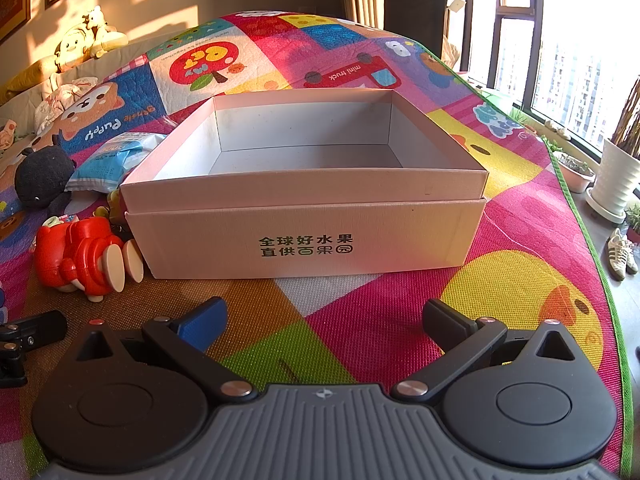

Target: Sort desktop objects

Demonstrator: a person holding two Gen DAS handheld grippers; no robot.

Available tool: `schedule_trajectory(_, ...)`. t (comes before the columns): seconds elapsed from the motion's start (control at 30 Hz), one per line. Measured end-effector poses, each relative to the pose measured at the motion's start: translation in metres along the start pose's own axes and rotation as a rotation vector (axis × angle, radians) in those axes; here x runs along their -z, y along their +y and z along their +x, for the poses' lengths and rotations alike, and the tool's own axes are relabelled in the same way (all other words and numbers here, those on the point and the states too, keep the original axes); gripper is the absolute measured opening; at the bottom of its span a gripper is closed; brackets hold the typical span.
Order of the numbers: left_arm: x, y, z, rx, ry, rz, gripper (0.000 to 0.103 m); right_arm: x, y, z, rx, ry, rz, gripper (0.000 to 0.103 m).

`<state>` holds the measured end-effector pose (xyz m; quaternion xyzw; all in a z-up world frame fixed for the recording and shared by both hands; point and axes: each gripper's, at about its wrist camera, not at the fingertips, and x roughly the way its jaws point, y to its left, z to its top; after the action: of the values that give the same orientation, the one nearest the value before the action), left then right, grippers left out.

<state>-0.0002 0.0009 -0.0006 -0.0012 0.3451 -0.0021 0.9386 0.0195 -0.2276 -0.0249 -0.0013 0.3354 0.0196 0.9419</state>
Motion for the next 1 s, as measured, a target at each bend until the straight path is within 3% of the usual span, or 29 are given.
schedule_trajectory(0.37, -0.004, -0.003, 0.001, -0.011, 0.035, 0.016, 0.103, -0.003, -0.003, 0.000, -0.003, 0.003, 0.003, 0.103)
schedule_trajectory(0.7, -0.005, -0.004, 0.001, -0.010, 0.036, 0.022, 0.103, -0.008, -0.005, -0.003, -0.035, 0.080, -0.036, 0.103)
schedule_trajectory(0.87, -0.012, -0.011, -0.016, 0.132, -0.039, 0.034, 0.103, -0.004, -0.005, -0.007, -0.038, 0.075, -0.035, 0.103)
schedule_trajectory(1.0, -0.026, -0.031, -0.012, 0.138, -0.083, 0.092, 0.103, -0.003, -0.005, -0.008, -0.040, 0.068, -0.031, 0.103)
